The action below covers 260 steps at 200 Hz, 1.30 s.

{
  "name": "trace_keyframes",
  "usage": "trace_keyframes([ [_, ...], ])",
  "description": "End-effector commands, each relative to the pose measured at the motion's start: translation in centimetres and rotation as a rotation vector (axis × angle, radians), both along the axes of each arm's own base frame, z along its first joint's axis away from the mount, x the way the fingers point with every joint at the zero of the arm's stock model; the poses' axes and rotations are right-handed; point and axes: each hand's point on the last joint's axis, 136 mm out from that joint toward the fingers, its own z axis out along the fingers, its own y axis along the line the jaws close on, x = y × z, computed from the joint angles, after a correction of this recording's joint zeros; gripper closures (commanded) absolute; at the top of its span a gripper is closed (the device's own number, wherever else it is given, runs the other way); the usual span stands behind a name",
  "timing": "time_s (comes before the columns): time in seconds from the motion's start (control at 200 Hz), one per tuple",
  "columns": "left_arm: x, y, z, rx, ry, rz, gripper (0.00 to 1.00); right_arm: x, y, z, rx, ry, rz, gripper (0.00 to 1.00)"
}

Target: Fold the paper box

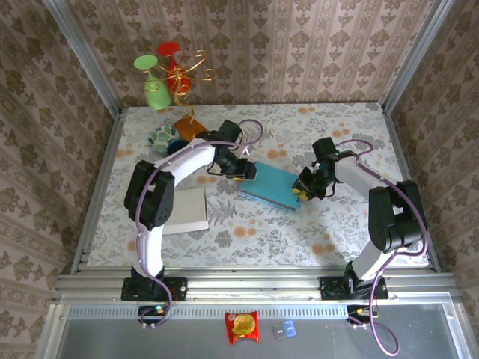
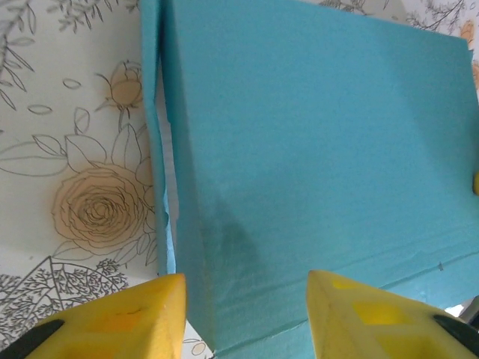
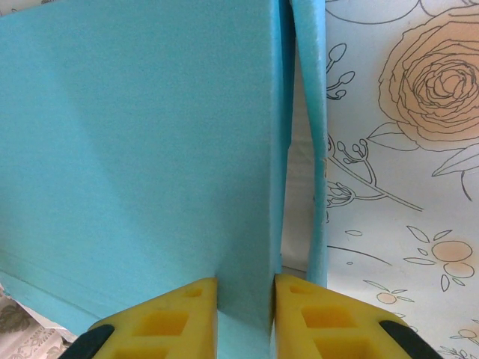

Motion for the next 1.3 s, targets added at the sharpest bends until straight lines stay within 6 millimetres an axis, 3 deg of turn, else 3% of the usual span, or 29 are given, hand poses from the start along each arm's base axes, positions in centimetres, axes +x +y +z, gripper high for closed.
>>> trace_keyframes([
  [0.0, -0.3, 0.1, -0.9, 0.003, 0.02, 0.006, 0.57, -0.2, -0.1, -0.3, -0.023, 0.025, 0.014, 0.76],
  [0.29, -0.8, 0.2, -1.6, -0.015, 0.028, 0.027, 0.79, -0.4, -0.2, -0.5, -0.025, 0.028, 0.014, 0.76],
  [0.46, -1.5, 1.1, -1.9, 0.02, 0.034, 0.038, 0.8, -0.8, -0.5, -0.9, -0.043, 0.035, 0.025, 0.76],
  [0.57, -2.0, 1.8, -2.0, 0.051, 0.028, 0.035, 0.74, -1.1, -0.9, -1.1, -0.065, 0.041, 0.041, 0.76],
  [0.75, -1.6, 1.9, 0.2, 0.052, -0.036, 0.036, 0.63, -1.9, -1.7, -1.6, -0.116, 0.067, 0.081, 0.72],
  [0.98, -1.7, 1.9, 0.3, 0.07, -0.024, 0.022, 0.6, -2.2, -2.0, -1.4, -0.135, 0.065, 0.106, 0.56],
  [1.155, -1.1, 1.6, -0.2, 0.048, -0.017, 0.025, 0.57, -2.4, -1.9, -2.4, -0.138, 0.081, 0.12, 0.54],
  [1.295, -0.5, 1.3, -0.2, 0.005, -0.015, 0.042, 0.56, -2.5, -2.0, -3.7, -0.145, 0.094, 0.125, 0.57],
])
